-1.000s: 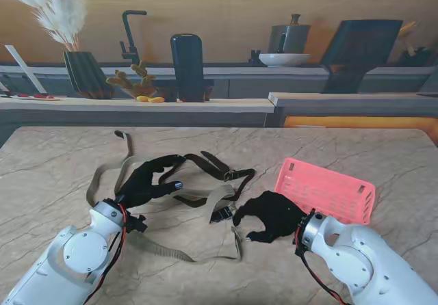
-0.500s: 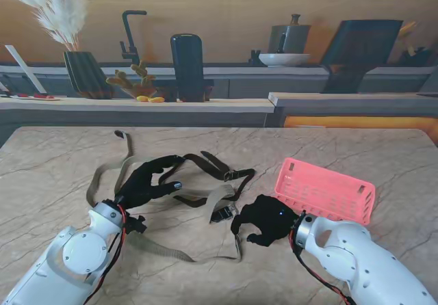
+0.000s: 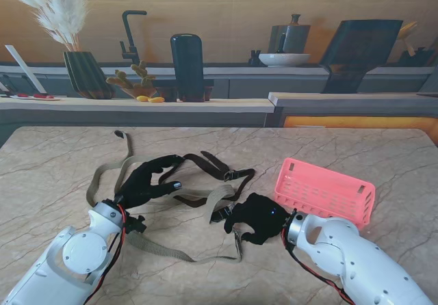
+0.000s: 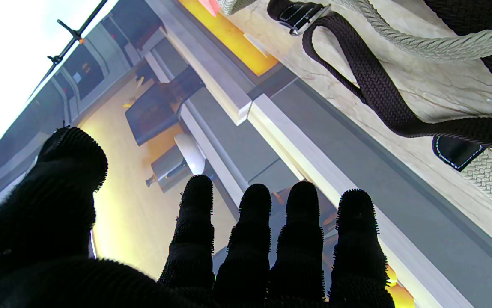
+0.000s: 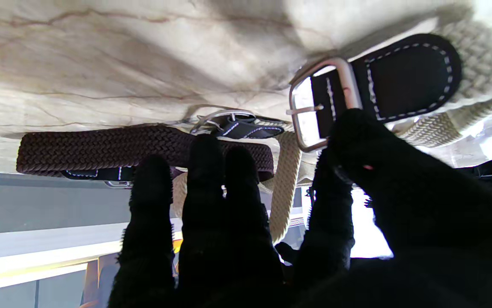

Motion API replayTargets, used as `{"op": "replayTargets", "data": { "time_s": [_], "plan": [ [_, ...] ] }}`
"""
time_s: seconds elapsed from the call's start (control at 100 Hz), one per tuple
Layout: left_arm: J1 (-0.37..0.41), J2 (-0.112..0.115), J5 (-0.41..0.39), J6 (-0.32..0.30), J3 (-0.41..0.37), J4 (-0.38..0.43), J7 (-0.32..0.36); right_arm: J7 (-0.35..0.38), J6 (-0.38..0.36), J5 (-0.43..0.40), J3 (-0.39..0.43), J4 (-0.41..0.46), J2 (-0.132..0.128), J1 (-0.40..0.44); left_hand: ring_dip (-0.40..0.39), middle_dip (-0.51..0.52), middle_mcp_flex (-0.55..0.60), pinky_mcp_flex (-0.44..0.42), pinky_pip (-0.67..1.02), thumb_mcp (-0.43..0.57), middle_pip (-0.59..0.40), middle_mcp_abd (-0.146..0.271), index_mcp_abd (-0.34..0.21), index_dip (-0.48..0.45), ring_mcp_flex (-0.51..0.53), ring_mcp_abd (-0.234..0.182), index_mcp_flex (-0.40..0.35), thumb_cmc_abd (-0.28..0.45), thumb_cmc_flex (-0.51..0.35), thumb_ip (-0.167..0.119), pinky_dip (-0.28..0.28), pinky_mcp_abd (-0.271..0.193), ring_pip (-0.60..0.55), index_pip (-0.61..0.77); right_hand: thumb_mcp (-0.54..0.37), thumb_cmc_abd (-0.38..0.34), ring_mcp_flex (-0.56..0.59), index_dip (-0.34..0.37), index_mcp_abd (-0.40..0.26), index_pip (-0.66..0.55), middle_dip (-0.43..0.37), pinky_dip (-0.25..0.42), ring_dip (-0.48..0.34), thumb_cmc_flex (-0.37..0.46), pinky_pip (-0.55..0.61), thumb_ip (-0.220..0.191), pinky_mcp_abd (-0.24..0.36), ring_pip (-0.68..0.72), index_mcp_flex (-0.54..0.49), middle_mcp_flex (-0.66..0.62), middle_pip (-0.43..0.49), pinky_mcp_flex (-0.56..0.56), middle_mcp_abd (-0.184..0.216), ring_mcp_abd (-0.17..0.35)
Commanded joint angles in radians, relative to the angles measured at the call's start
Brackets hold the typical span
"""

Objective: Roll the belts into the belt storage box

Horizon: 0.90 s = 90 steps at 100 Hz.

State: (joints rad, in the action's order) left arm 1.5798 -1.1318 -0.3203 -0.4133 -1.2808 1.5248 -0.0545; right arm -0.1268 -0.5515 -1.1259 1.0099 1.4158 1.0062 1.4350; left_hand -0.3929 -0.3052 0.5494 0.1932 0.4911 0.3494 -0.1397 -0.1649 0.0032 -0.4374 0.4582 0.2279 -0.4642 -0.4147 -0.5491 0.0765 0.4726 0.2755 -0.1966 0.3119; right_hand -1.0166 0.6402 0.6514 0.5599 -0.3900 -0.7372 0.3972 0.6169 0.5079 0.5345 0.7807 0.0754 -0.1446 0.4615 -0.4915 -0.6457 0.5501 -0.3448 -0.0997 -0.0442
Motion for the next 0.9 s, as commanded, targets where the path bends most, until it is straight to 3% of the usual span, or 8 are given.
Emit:
{"op": "replayTargets", "data": {
  "time_s": [0.0,0.15,0.22,0.35,0.49,0.54,0.69,0.89],
  "plan": [
    [0.008,-0.004,0.000,0.001,-0.001,0.007,0.000,0.004,-0.001,0.000,-0.009,-0.006,0.004,-0.005,-0.014,-0.008,0.012,0.002,0.008,-0.019,0.012,-0.001,-0.018,0.007,0.012,-0.005,0.000,0.036,-0.013,-0.028,0.011,-0.004,-0.005,-0.025,-0.046,0.039,-0.018,-0.012,-0.031,-0.029,-0.013,-0.014,-0.016,-0.017,0.001,0.027,0.009,-0.011,0.005,0.029,-0.001,0.014,-0.009,0.003],
    [0.008,-0.004,0.003,0.004,0.000,0.007,0.002,0.021,-0.006,0.010,-0.040,-0.029,0.002,-0.032,-0.014,-0.008,0.012,0.002,0.007,-0.022,0.012,0.000,-0.018,0.006,0.011,-0.007,-0.002,0.037,-0.015,-0.028,0.011,-0.004,-0.005,-0.025,-0.043,0.030,-0.032,-0.011,-0.047,-0.042,-0.020,-0.019,-0.024,-0.011,0.003,0.029,0.008,-0.021,-0.034,0.046,-0.007,0.017,-0.011,0.002],
    [0.009,-0.004,0.003,0.003,0.000,0.008,0.002,0.038,-0.007,0.017,-0.054,-0.038,0.001,-0.044,-0.014,-0.008,0.012,0.002,0.007,-0.023,0.012,-0.001,-0.018,0.006,0.011,-0.006,-0.002,0.038,-0.016,-0.028,0.011,-0.005,-0.006,-0.025,-0.021,0.024,-0.036,-0.081,-0.060,-0.072,-0.034,-0.034,-0.039,-0.005,0.009,0.080,0.008,-0.031,-0.047,0.052,-0.012,0.022,-0.011,0.002],
    [0.009,-0.004,0.002,0.000,-0.001,0.007,0.001,0.077,-0.009,0.043,-0.077,-0.054,0.000,-0.066,-0.014,-0.008,0.013,0.002,0.007,-0.025,0.011,0.001,-0.018,0.006,0.011,-0.007,-0.003,0.038,-0.016,-0.028,0.011,-0.004,-0.005,-0.024,0.051,-0.008,-0.041,-0.133,-0.094,-0.135,-0.041,-0.039,-0.047,0.016,0.006,0.134,0.007,-0.046,-0.077,0.055,-0.026,0.028,-0.012,-0.001],
    [0.009,-0.004,0.003,0.002,-0.001,0.007,0.000,0.116,-0.024,0.084,-0.090,-0.067,0.001,-0.084,-0.014,-0.008,0.013,0.002,0.006,-0.026,0.012,0.000,-0.018,0.005,0.011,-0.007,-0.005,0.039,-0.018,-0.029,0.011,-0.004,-0.005,-0.024,0.166,-0.134,-0.026,-0.191,-0.140,-0.243,-0.047,-0.037,-0.052,0.046,0.006,0.141,0.005,-0.057,-0.162,0.021,-0.035,0.020,0.009,0.007],
    [0.009,-0.004,0.004,0.004,0.000,0.008,0.000,0.148,-0.033,0.118,-0.089,-0.068,0.002,-0.086,-0.014,-0.008,0.013,0.002,0.007,-0.027,0.011,0.000,-0.018,0.005,0.011,-0.006,-0.006,0.039,-0.018,-0.029,0.011,-0.004,-0.006,-0.024,0.198,-0.172,-0.016,-0.194,-0.145,-0.256,-0.049,-0.037,-0.055,0.051,0.005,0.138,0.003,-0.061,-0.210,-0.014,-0.037,0.015,0.022,0.009],
    [0.006,-0.003,0.011,0.005,0.004,0.007,0.009,0.320,-0.026,0.280,-0.054,-0.026,0.000,-0.069,-0.014,-0.009,0.020,0.002,0.008,-0.029,0.009,0.001,-0.018,0.004,0.012,-0.005,-0.010,0.040,-0.020,-0.029,0.012,-0.004,-0.006,-0.022,0.215,-0.184,-0.005,-0.168,-0.123,-0.266,-0.052,-0.039,-0.069,0.083,-0.006,0.129,0.005,-0.094,-0.241,-0.067,-0.060,0.014,0.048,0.013],
    [0.003,-0.001,0.027,-0.008,0.012,0.005,0.023,0.443,0.021,0.435,0.012,0.043,-0.004,-0.030,-0.020,-0.017,0.060,0.015,0.026,-0.030,-0.007,0.002,-0.013,-0.005,0.032,-0.004,-0.045,0.041,-0.023,-0.029,0.020,-0.002,-0.018,-0.004,0.182,-0.166,0.033,-0.129,-0.063,-0.266,-0.038,-0.032,-0.068,0.112,-0.013,0.130,-0.003,-0.107,-0.274,-0.165,-0.072,-0.006,0.082,0.016]
  ]
}}
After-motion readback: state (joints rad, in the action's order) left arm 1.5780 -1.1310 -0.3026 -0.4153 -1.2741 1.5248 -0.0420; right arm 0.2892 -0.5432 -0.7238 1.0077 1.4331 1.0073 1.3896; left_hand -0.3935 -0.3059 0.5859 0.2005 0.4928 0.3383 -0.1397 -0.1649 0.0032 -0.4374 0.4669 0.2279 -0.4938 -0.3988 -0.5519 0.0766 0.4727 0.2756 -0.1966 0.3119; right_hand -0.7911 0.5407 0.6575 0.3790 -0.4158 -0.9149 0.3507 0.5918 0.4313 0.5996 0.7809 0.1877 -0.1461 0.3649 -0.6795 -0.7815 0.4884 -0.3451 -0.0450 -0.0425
